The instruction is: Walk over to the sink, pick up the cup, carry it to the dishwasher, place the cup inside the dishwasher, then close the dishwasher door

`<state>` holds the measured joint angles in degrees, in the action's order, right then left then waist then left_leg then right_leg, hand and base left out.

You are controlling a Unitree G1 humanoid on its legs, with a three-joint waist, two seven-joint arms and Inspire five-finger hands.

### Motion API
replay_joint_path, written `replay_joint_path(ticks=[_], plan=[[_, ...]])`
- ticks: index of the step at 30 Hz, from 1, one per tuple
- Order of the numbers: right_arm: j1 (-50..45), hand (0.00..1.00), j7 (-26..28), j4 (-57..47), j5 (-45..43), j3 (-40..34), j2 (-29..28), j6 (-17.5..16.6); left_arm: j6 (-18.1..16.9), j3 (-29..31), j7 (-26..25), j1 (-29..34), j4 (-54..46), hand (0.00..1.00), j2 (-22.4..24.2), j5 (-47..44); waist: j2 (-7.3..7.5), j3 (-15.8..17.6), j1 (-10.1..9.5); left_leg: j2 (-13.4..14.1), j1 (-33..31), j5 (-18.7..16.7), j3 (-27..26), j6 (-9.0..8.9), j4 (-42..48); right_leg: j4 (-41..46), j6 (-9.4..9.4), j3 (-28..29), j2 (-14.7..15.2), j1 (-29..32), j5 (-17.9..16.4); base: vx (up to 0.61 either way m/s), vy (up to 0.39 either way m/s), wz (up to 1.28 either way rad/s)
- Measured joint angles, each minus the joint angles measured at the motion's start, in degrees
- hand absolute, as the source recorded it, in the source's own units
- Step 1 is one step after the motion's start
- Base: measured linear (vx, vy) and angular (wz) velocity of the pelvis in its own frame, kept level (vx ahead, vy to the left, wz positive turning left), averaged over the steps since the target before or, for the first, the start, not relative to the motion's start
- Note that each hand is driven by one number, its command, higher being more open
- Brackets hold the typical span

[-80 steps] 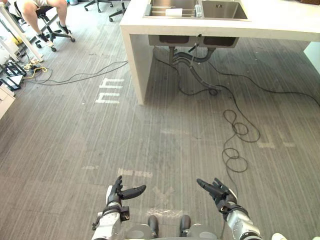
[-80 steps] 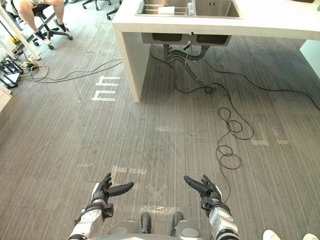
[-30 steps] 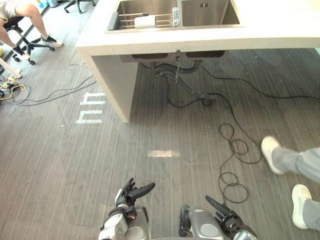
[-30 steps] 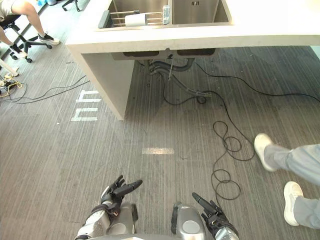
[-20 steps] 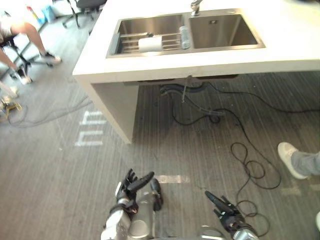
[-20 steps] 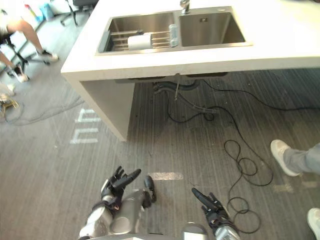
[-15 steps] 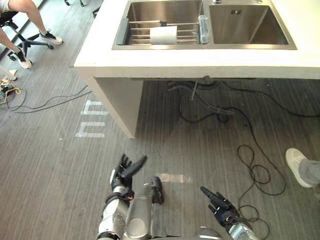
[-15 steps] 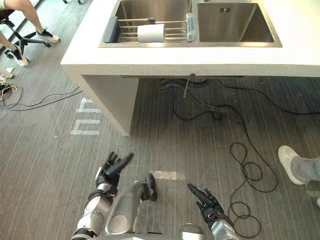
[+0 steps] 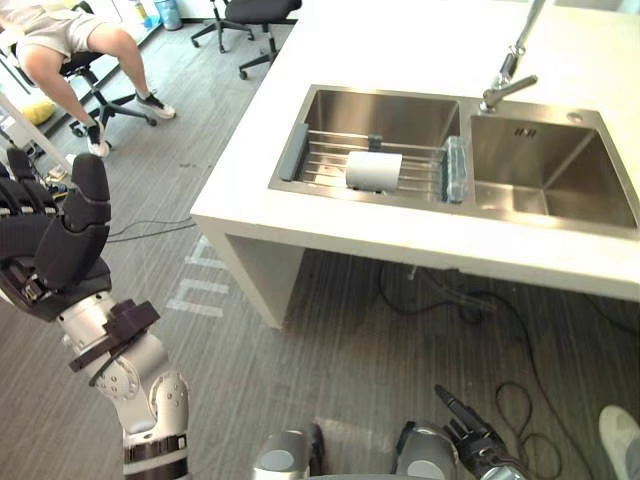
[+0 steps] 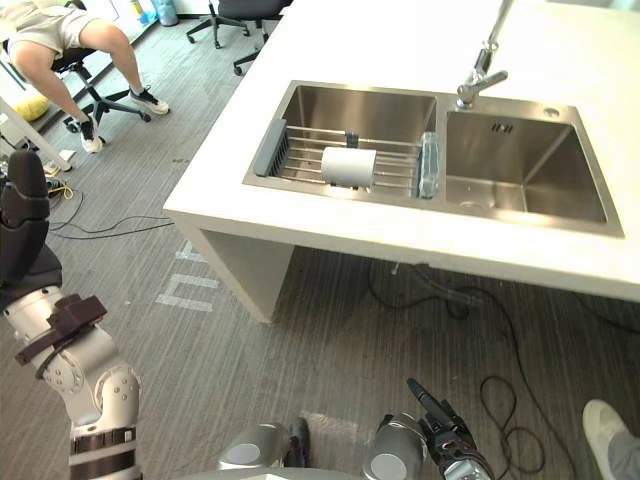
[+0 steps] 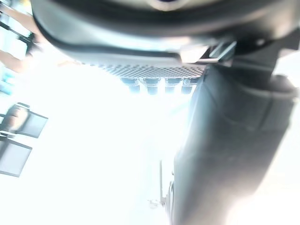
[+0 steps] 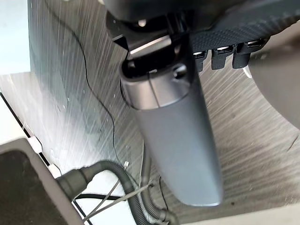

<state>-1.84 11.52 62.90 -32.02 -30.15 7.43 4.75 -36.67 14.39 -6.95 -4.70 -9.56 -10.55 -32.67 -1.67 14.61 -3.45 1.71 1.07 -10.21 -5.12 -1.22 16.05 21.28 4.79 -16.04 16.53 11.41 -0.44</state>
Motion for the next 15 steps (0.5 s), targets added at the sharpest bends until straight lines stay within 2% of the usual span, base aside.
replay_joint_path(ticks=[1,2,3,5,7,9,11,12,13,14,15], plan=[[-0.27,1.00,0.63,1.04,0.76,-1.07,-0.71,0.27,-0.06,-1.31,1.44,-0.03,0.73,1.00,-0.16,0.05,0.85,-0.81,-0.11,-0.30,0.43,-0.73,1.29,-1.22,0.05,-1.37,0.93,-0.63,0.02,-0.96,0.38,0.38,-0.452,0.43],[-0.24,1.00,1.29,2.16,2.33,-3.39,-0.10,0.80,0.46,-3.94,2.74,0.11,0.97,1.00,1.72,-0.06,-1.80,-1.90,-0.36,2.77,0.57,-0.89,2.23,-2.81,-0.59,-2.57,-0.39,-1.96,-3.20,-2.08,-0.28,0.31,-0.373,0.29],[-0.21,1.00,1.72,2.60,2.64,-3.76,0.14,1.27,0.54,-5.26,3.41,-0.15,0.96,1.00,1.72,0.08,-2.26,-2.18,-0.37,3.71,0.93,-0.74,2.58,-3.17,-1.48,-3.14,-0.89,-2.42,-4.06,-2.42,-0.66,0.30,-0.336,0.02],[-0.28,1.00,2.57,3.23,3.04,-5.47,-0.20,2.77,2.26,-10.17,4.80,-2.96,1.13,1.00,1.11,1.46,-2.60,-2.40,0.00,6.40,2.97,0.46,2.92,-5.05,-4.80,-3.09,-2.52,-2.86,-6.93,-2.80,-2.39,0.22,-0.272,-0.14],[-0.99,1.00,2.85,3.27,2.88,-5.62,-0.13,3.24,4.73,-13.11,4.88,-5.29,2.12,1.00,0.90,2.72,-2.57,-2.38,0.76,6.95,3.55,0.48,2.93,-5.10,-4.98,-1.35,-2.90,-2.94,-7.50,-2.74,-4.29,0.09,-0.173,-0.01],[-2.12,1.00,3.32,3.76,2.88,-5.51,-0.24,4.18,7.38,-15.81,4.97,-6.52,4.25,1.00,0.50,4.50,-2.38,-2.27,2.38,6.92,3.02,0.36,2.91,-5.11,-1.21,1.26,-3.03,-2.79,-6.89,-2.78,-8.15,0.06,-0.164,0.07],[-3.54,1.00,3.97,4.18,2.93,-5.45,-1.00,5.29,8.82,-17.56,4.79,-6.37,5.19,1.00,0.82,5.34,-2.46,-1.89,2.91,7.86,-2.82,0.29,2.77,-4.92,12.35,1.01,-3.62,-2.81,-7.31,-4.18,-8.87,0.04,-0.121,-0.01],[-4.45,1.00,4.39,4.38,2.84,-5.80,-1.42,6.12,9.92,-18.35,4.66,-6.37,5.28,1.00,1.08,5.73,-2.64,-0.78,2.90,10.00,-7.27,0.45,2.84,-4.93,22.99,-0.10,-4.22,-2.97,-8.68,-6.57,-9.22,0.07,-0.087,-0.11],[-4.90,1.00,4.52,4.14,2.89,-6.30,-1.51,6.34,10.61,-18.85,4.67,-6.38,5.62,1.00,1.00,5.76,-2.83,-0.18,2.94,10.39,-8.88,-1.03,2.60,-5.17,26.80,-0.65,-4.55,-2.99,-9.29,-8.57,-9.52,0.10,-0.077,-0.15],[-5.82,1.00,4.60,3.73,2.95,-7.08,-1.42,6.58,11.61,-19.74,4.86,-6.34,6.40,1.00,0.93,5.84,-2.52,0.26,2.98,9.68,-9.93,-2.70,1.35,-4.87,24.92,-1.90,-4.55,-2.92,-9.34,-11.00,-9.61,0.12,-0.039,-0.11],[-6.78,1.00,4.74,3.20,3.17,-7.50,-1.15,6.96,12.23,-20.33,5.55,-6.33,6.88,1.00,0.86,5.85,-2.46,0.42,3.01,8.10,-10.85,-2.73,0.63,-4.22,18.54,-3.24,-4.52,-2.73,-9.32,-12.52,-9.62,0.10,-0.010,-0.11]])
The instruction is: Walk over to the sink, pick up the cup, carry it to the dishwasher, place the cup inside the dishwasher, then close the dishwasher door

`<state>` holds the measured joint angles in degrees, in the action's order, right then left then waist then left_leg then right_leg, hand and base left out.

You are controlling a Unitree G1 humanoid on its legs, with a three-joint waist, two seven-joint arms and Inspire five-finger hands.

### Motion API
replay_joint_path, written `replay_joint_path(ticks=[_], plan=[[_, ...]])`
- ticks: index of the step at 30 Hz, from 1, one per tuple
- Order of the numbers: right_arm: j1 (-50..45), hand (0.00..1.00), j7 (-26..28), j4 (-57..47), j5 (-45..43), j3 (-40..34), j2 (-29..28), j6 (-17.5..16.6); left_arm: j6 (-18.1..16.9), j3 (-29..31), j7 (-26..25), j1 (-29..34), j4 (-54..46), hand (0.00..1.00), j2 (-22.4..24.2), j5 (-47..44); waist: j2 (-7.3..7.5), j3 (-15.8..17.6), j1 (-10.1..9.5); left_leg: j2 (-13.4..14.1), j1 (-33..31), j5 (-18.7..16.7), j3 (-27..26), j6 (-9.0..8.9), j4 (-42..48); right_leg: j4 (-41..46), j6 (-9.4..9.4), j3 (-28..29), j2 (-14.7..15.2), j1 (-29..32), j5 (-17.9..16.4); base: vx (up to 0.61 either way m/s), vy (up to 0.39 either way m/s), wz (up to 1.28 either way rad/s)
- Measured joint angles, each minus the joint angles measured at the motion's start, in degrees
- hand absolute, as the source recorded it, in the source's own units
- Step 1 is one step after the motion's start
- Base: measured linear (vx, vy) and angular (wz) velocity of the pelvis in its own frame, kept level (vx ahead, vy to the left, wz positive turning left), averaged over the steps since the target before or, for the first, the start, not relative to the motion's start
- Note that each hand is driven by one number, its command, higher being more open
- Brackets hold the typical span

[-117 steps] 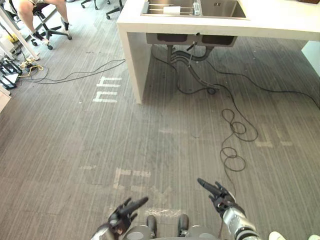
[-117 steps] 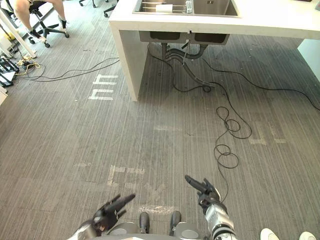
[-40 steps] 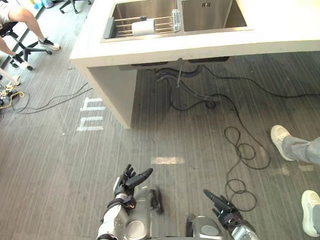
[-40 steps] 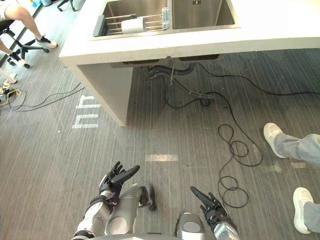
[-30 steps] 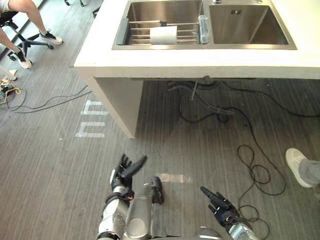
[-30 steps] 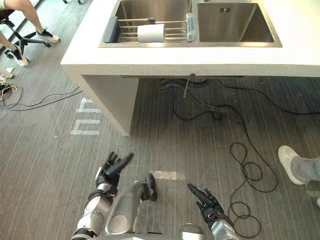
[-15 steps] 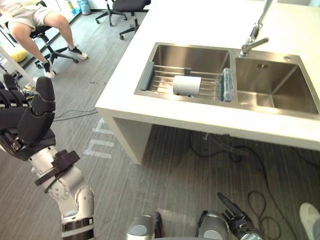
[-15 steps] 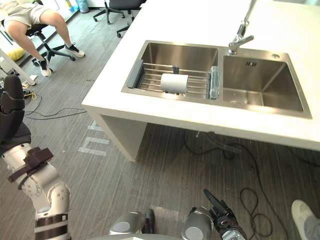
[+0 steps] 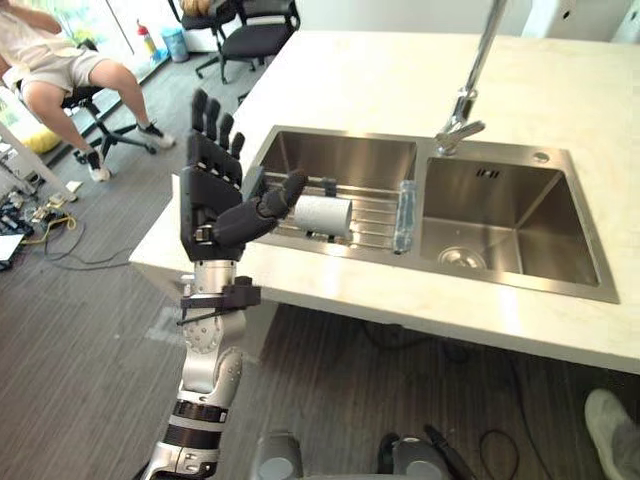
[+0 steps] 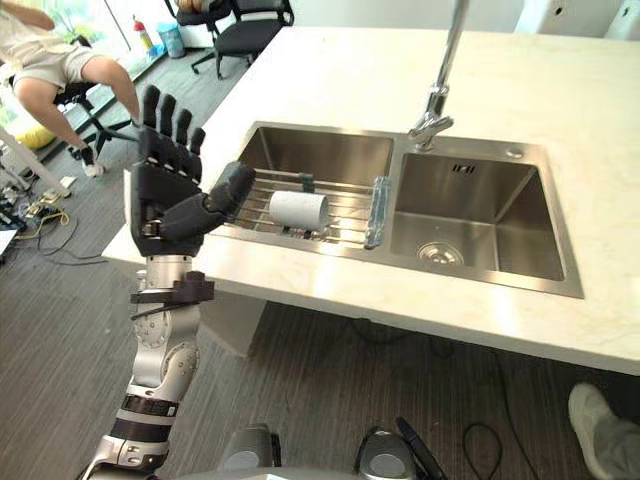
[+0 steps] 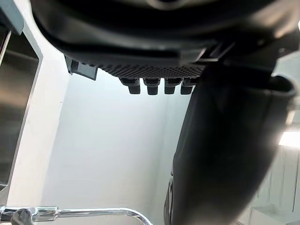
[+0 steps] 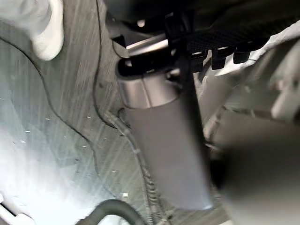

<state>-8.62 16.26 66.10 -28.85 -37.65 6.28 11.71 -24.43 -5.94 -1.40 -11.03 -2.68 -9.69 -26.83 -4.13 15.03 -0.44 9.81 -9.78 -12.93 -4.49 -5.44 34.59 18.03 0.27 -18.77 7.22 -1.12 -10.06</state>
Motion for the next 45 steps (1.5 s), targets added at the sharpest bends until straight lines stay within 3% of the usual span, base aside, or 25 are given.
replay_joint_path(ticks=[1,2,3,4,5,7,9,12,16,18,23,26,29,33,38,45], plan=[[-0.24,1.00,0.05,-0.24,0.09,-0.27,0.13,0.22,0.02,-0.15,0.20,0.03,0.00,1.00,-0.08,0.00,0.02,0.04,-0.11,-0.54,-0.20,0.24,0.05,0.29,-2.28,-0.18,0.03,0.26,0.00,-0.11,-0.01,0.11,0.039,-0.28],[-1.03,1.00,0.20,-1.19,1.46,-0.33,0.44,0.70,-0.01,-0.18,0.78,0.05,-0.15,1.00,-0.64,0.44,-0.12,0.07,-0.38,-1.69,-1.11,3.60,0.54,0.79,-10.58,-0.03,0.66,1.25,-0.06,0.06,-0.39,0.09,0.059,-0.38],[-1.27,1.00,0.20,-1.94,1.97,-0.41,0.53,0.76,-0.02,-0.06,0.77,0.10,-0.20,1.00,-0.83,1.04,-0.43,-0.09,-0.52,-1.81,-1.42,6.95,0.59,0.80,-13.04,0.46,1.16,1.99,-0.36,0.41,-0.70,0.15,0.109,-0.71],[-1.63,1.00,0.07,-2.49,2.90,-0.90,0.97,0.95,0.00,-0.02,0.78,0.54,-0.59,1.00,-0.94,1.09,-1.87,-0.59,-0.95,-1.51,-1.63,14.64,0.69,-0.01,-14.64,1.78,1.99,4.03,-1.48,1.06,-1.62,0.19,0.166,-0.70],[-1.64,1.00,-0.31,-3.17,3.29,-0.91,0.41,0.96,0.52,0.13,1.27,0.64,-1.02,1.00,-1.53,0.98,-1.18,-0.66,-0.69,-1.79,-1.18,12.11,-1.00,1.68,-14.13,2.94,2.91,5.50,-0.78,1.71,-2.48,0.20,0.182,-0.67],[-1.60,1.00,-0.36,-4.12,3.16,-0.92,-1.12,1.01,1.43,0.46,2.02,0.52,-2.08,1.00,-2.36,0.84,0.15,-1.18,-0.56,-3.42,-1.19,11.30,-3.17,2.55,-15.96,4.56,4.19,7.34,1.16,4.39,-2.95,0.18,0.154,-0.41],[-1.77,1.00,-0.49,-4.59,0.57,-2.64,-2.61,1.11,3.03,0.55,2.73,0.23,-2.11,1.00,-3.33,-1.10,0.34,-1.43,0.21,-6.76,1.22,12.14,-4.86,4.03,-20.97,4.87,6.02,8.45,4.43,4.80,-3.28,0.21,0.147,-0.15],[-1.92,1.00,-0.81,-4.56,-1.69,-5.08,-3.55,1.78,4.29,-0.68,2.87,-0.83,-2.12,1.00,-4.18,-1.52,0.14,-1.72,0.51,-9.09,5.63,15.08,-5.55,4.39,-28.17,2.99,6.90,8.40,6.07,2.95,-3.26,0.16,0.051,0.03],[-1.50,1.00,-1.39,-3.42,-2.61,-10.82,-4.72,2.44,5.57,-4.39,0.11,-3.46,-2.19,1.00,-5.54,0.11,0.05,-3.20,1.61,-9.14,7.18,17.41,-4.23,3.80,-33.98,-0.72,6.79,6.37,5.21,1.63,-2.14,0.14,-0.050,0.15],[-1.04,1.00,-1.85,-3.17,-2.49,-12.22,-4.67,1.94,8.01,-4.60,-2.30,-3.76,-2.02,1.00,-5.74,1.86,0.08,-3.25,2.20,-8.90,7.59,17.63,-4.42,3.69,-34.96,-1.98,6.67,6.46,4.68,1.06,-1.55,0.11,-0.031,-0.08],[-0.96,1.00,-1.92,-2.09,-2.55,-14.30,-4.41,-0.09,9.32,-4.56,-5.90,-3.74,0.74,1.00,-8.41,15.79,0.09,-3.26,2.74,-8.66,8.59,17.63,-4.56,3.70,-35.98,-5.90,6.71,6.23,3.98,-0.99,0.18,0.05,0.005,-0.04],[-0.97,1.00,-1.86,-1.35,-2.53,-14.32,-4.33,-0.25,10.96,-5.83,-6.25,-3.76,0.60,1.00,-12.27,32.70,0.11,-4.10,2.71,-8.84,9.00,17.60,-4.41,3.72,-36.53,-8.31,6.94,5.90,3.85,-2.23,1.19,0.00,0.044,0.02],[-1.20,1.00,-1.34,-0.05,-2.55,-14.32,-3.98,-1.28,13.44,-7.12,-6.79,-3.78,0.58,1.00,-15.61,43.85,0.14,-4.45,2.91,-8.93,9.25,17.58,-4.51,3.83,-36.68,-9.71,7.17,5.94,3.78,-2.90,1.81,-0.01,0.036,-0.02],[-2.09,1.00,0.11,0.38,-2.50,-14.30,-3.97,-1.89,14.31,-7.09,-7.00,-3.92,0.58,1.00,-19.14,47.67,0.26,-4.71,3.00,-8.89,9.25,17.66,-4.63,3.94,-36.91,-11.34,7.22,5.99,3.48,-3.38,2.73,-0.01,0.008,-0.01],[-2.36,1.00,0.90,0.59,-2.08,-14.31,-3.72,-2.45,14.37,-7.11,-2.06,-4.94,0.57,1.00,-23.09,46.79,0.66,-5.28,2.99,-9.12,9.13,17.83,-4.62,4.20,-37.52,-12.62,7.46,5.85,3.44,-3.65,3.38,0.01,0.004,0.00],[-2.09,1.00,1.88,0.69,-0.22,-15.97,-3.07,-3.13,17.46,-9.78,7.36,-5.46,1.90,1.00,-25.75,46.04,1.14,-5.82,3.13,-9.39,8.74,17.85,-4.14,4.23,-37.81,-13.34,7.52,5.15,3.44,-3.85,3.49,0.03,0.007,0.04]])
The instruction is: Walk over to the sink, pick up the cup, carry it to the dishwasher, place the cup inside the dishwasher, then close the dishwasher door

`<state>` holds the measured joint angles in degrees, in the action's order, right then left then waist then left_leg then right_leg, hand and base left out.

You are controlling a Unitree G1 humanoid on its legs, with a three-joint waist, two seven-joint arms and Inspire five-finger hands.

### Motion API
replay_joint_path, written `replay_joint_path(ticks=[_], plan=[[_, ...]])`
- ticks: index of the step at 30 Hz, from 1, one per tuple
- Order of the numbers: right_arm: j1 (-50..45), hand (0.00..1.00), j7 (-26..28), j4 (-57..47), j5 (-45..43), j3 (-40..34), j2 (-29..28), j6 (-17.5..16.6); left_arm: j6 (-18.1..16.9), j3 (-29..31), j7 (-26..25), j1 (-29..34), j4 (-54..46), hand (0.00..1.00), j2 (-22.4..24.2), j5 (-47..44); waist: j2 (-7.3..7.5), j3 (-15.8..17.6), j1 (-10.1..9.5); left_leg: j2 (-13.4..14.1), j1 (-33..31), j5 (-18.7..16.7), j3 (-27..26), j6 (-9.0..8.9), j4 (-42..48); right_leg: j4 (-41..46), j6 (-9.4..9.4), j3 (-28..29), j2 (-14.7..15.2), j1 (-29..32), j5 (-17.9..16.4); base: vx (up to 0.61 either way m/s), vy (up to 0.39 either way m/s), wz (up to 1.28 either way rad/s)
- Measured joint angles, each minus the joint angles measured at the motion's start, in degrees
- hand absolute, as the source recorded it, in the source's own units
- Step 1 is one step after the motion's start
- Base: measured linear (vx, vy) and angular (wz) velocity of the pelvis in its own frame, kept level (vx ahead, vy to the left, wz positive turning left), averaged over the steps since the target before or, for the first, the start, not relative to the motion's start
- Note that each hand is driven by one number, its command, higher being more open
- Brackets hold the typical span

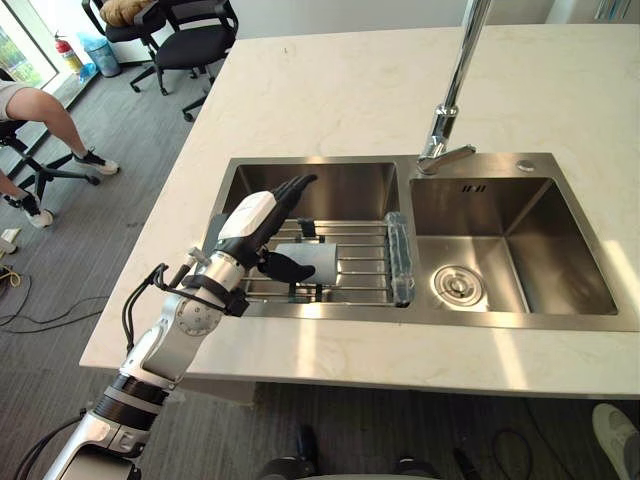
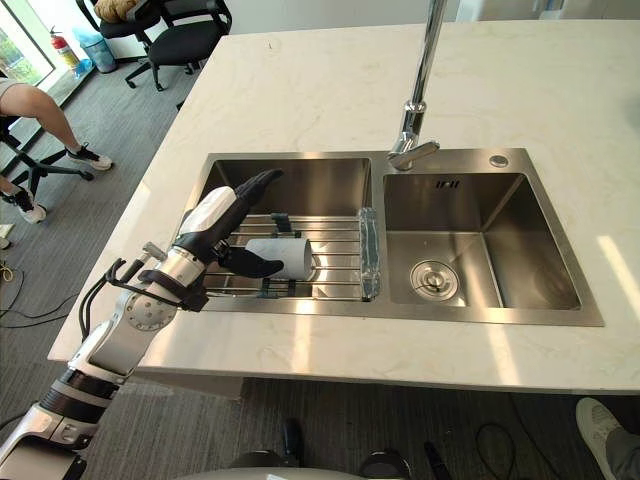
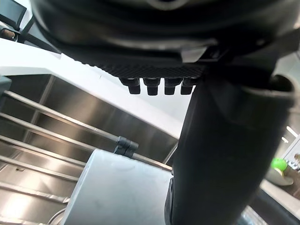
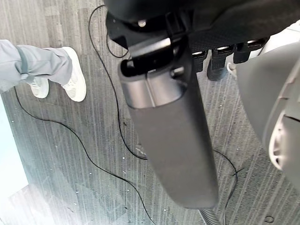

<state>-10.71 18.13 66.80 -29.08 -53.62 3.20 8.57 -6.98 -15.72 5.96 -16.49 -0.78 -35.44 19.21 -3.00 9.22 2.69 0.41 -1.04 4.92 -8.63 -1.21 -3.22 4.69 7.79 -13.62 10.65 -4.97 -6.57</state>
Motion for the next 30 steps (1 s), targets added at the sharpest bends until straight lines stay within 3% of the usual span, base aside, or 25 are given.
replay_joint_path(ticks=[7,14,16,28,29,30], plan=[[-0.02,1.00,0.08,-0.14,2.47,0.12,0.23,-0.02,0.12,-4.17,3.33,-0.24,4.42,1.00,-2.42,-0.19,0.34,-0.47,0.58,0.08,1.56,0.09,0.09,0.10,-0.60,-1.17,-0.18,-0.45,-0.08,-1.78,0.28,0.00,0.001,0.00],[0.01,1.00,-3.33,-0.97,3.49,6.55,0.13,0.04,5.98,-5.43,11.07,-4.35,5.32,1.00,-3.28,-0.10,0.06,-0.93,1.42,0.24,1.73,0.60,0.16,0.07,-1.72,-2.29,-0.33,-0.74,-0.41,-1.77,0.46,-0.01,0.001,0.00],[0.11,1.00,-4.01,-1.08,3.39,7.73,0.06,0.22,6.25,-6.21,11.91,-5.42,5.82,1.00,-3.83,0.02,0.05,-0.93,1.45,0.33,1.66,0.53,0.16,-0.03,-1.72,-2.71,-0.36,-0.77,-0.56,-1.85,0.55,0.02,-0.007,-0.01],[1.25,1.00,-7.60,-3.06,-1.16,15.87,1.51,1.54,1.83,-7.15,17.90,-7.74,7.41,1.00,-5.31,11.42,-0.61,-0.55,2.03,0.49,1.73,0.34,0.62,-0.24,-1.73,-4.05,-0.35,-1.91,-0.86,-2.96,0.65,0.01,-0.015,0.02],[1.24,1.00,-7.84,-3.15,-1.31,15.92,1.56,1.69,1.66,-7.07,18.59,-7.96,7.39,0.00,-5.32,11.96,-0.71,-0.50,2.25,0.52,1.76,0.30,0.57,-0.31,-1.73,-4.05,-0.37,-1.87,-0.87,-2.96,0.66,0.00,0.000,0.00],[1.24,1.00,-7.99,-3.15,-1.35,16.02,1.59,1.74,1.69,-7.08,19.01,-8.10,7.38,0.00,-5.32,12.32,-0.76,-0.46,2.32,0.54,1.79,0.26,0.50,-0.35,-1.73,-4.05,-0.39,-1.83,-0.88,-2.96,0.67,-0.03,-0.002,-0.04]])
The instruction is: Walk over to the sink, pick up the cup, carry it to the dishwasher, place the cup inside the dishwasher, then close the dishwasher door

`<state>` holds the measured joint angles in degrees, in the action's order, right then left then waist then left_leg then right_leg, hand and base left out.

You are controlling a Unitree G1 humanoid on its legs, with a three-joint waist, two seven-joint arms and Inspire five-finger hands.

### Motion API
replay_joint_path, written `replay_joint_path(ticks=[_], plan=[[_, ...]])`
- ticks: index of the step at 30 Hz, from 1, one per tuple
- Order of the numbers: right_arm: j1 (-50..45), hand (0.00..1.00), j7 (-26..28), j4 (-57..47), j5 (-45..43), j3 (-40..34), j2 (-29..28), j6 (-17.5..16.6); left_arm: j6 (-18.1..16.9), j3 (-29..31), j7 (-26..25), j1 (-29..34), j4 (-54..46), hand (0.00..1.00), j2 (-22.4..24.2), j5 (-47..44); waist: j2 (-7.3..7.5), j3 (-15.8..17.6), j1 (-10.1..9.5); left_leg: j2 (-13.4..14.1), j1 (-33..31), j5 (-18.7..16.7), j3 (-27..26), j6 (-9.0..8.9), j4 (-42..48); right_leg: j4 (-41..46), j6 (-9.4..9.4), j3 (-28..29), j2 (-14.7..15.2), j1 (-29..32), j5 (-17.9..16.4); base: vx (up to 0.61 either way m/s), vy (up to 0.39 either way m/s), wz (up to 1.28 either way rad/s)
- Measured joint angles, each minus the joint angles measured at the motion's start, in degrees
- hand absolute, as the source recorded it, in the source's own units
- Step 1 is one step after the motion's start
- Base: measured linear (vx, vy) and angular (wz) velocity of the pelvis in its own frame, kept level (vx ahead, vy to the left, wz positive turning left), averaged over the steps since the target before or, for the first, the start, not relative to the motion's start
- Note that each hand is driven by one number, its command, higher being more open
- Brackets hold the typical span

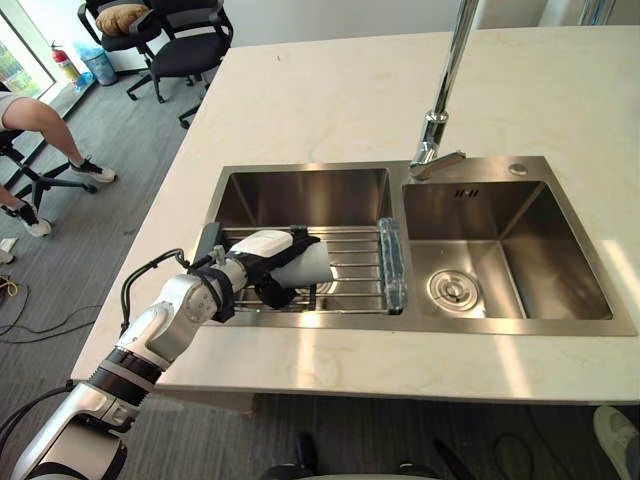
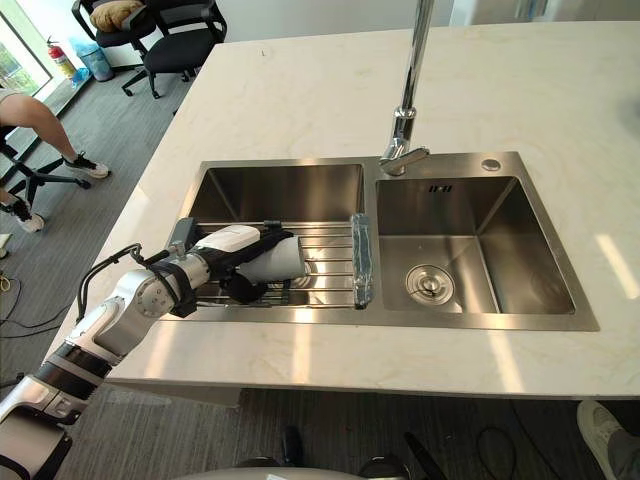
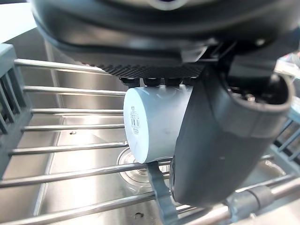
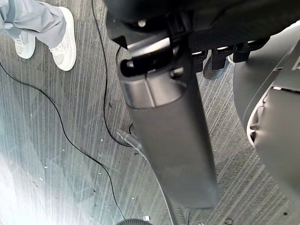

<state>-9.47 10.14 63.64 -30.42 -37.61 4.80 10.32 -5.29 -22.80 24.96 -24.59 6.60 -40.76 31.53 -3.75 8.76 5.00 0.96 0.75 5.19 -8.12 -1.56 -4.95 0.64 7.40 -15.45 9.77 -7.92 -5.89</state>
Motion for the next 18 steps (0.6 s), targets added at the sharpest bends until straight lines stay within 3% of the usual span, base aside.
replay_joint_path(ticks=[9,13,18], plan=[[-0.03,1.00,-1.43,-0.63,-2.26,4.30,1.41,0.24,3.21,0.09,8.04,-1.84,-3.00,0.00,-0.96,-0.14,-0.87,0.49,0.74,0.30,0.39,-0.68,-0.81,-0.53,0.00,-0.63,-0.03,0.54,-0.24,-0.13,0.08,0.00,-0.011,-0.06],[0.01,1.00,-1.44,-0.73,-2.25,4.52,1.85,-0.10,3.11,-0.13,6.94,-1.43,-3.68,0.00,-1.90,-1.32,-1.54,0.92,0.78,0.24,0.84,-0.92,-0.88,-0.58,0.01,-1.10,0.02,0.28,-0.24,-0.92,0.13,0.04,-0.026,0.00],[0.06,1.00,-1.39,-0.71,-2.27,5.97,2.20,-0.64,3.15,-1.50,-1.53,1.33,-3.98,0.00,-3.65,-7.48,-1.65,1.18,0.65,0.18,0.69,-0.94,-0.61,-0.58,0.01,-1.46,0.05,-0.31,-0.22,-1.20,0.15,0.00,-0.013,0.03]])
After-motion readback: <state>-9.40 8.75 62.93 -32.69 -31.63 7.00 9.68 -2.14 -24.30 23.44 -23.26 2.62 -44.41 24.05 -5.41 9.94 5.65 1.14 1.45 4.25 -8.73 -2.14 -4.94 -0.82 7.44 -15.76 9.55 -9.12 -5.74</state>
